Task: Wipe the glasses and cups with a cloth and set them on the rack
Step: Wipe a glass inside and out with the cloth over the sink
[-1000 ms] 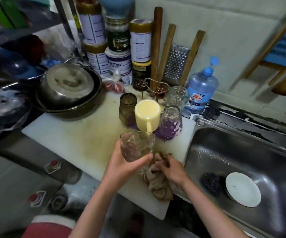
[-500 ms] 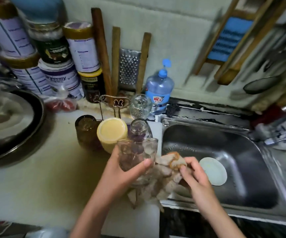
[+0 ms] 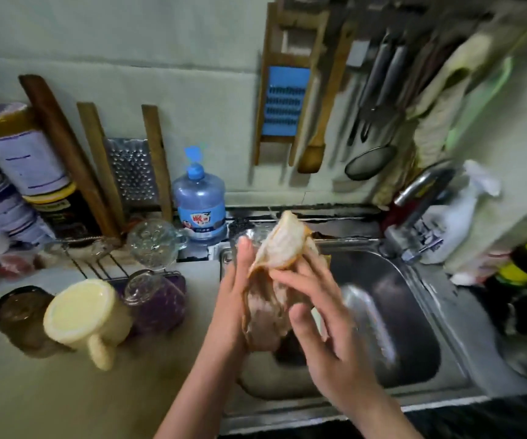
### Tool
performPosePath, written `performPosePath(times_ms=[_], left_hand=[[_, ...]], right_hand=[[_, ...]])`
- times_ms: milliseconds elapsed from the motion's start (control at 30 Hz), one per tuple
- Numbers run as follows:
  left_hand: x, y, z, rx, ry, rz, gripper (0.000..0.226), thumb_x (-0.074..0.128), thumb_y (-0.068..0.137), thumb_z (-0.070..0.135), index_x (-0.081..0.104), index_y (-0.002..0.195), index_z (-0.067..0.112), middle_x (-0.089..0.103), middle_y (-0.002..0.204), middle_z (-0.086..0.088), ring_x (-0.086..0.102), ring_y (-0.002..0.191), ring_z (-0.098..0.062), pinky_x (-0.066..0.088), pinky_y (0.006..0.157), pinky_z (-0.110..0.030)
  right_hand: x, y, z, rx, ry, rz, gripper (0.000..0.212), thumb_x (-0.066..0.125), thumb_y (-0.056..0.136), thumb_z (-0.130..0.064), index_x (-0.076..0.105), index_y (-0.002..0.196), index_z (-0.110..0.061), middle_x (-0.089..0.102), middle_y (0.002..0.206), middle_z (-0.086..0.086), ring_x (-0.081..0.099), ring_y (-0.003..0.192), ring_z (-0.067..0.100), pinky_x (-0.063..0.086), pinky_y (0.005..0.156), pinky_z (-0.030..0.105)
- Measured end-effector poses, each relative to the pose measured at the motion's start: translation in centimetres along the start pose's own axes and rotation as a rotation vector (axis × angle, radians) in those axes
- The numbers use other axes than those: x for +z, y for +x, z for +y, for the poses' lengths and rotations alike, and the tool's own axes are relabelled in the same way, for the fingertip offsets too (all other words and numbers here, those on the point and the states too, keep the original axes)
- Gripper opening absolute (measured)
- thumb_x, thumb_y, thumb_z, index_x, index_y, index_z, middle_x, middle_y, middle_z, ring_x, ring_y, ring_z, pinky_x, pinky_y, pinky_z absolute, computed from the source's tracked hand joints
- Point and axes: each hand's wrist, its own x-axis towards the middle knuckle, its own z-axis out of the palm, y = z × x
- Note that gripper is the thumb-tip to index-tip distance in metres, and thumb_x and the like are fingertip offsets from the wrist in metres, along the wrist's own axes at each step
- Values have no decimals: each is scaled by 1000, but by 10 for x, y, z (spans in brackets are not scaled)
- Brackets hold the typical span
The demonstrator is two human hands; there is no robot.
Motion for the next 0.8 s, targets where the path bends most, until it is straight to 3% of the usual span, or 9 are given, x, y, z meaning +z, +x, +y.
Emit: performPosePath(times_ms=[100,233,300,367,467,567,667,733,800], left_hand=[[36,14,-6,60,-9,19,51,60,73,67,66,104,27,72,105,13,66,94,3,52,77,-18],[92,27,-9,204,69,85,15,53,90,34,61,94,22,71,71,23,65,73,11,45,61,-3],[113,33,-15,254,84,114,28,52,86,37,59,102,15,72,77,15,66,75,10,47,62,-5],[124,35,-17,253,137,143,43,57,78,49,58,104,14,71,84,6,69,79,2,51,63,-13],[133,39,-25,245,242,193,60,66,73,69,59,104,18,74,93,0,72,87,-16,58,74,-37],[136,50,-28,318,338,302,58,61,67,65,60,101,19,73,91,10,68,87,-8,54,85,-35],[134,59,-29,265,346,261,62,69,69,48,59,118,12,72,107,2,68,103,-11,53,91,-34],[131,61,-26,239,305,232,63,71,64,42,56,115,8,68,104,1,67,91,4,52,78,-16],[128,60,-19,239,250,254,51,77,68,38,53,104,10,63,91,2,64,69,8,50,61,-12]], right_hand=[[-15,19,27,-62,-152,142,34,38,101,-43,54,127,-28,45,146,-3,29,144,21,29,109,59],[-43,50,51,129,315,139,53,37,97,-55,31,144,-32,32,154,-1,30,143,14,27,116,47],[-64,63,61,328,622,135,52,41,94,-53,38,141,-32,45,146,-1,44,135,13,35,113,44],[-81,76,67,687,855,176,46,45,93,-49,61,126,-20,66,122,7,61,116,22,45,104,46],[-92,83,75,967,925,144,56,39,94,-53,74,96,-10,73,100,15,67,98,34,49,98,50],[-89,71,71,661,682,192,54,34,96,-60,57,124,-19,61,128,9,60,116,19,45,105,41],[-77,46,68,287,244,179,55,29,98,-53,24,149,-32,24,158,-2,22,144,1,21,116,18],[-71,32,71,130,100,187,54,28,100,-49,23,151,-30,11,162,5,9,147,1,16,112,8],[-70,25,74,55,75,179,51,31,101,-46,27,150,-33,11,161,8,12,146,1,19,110,7]])
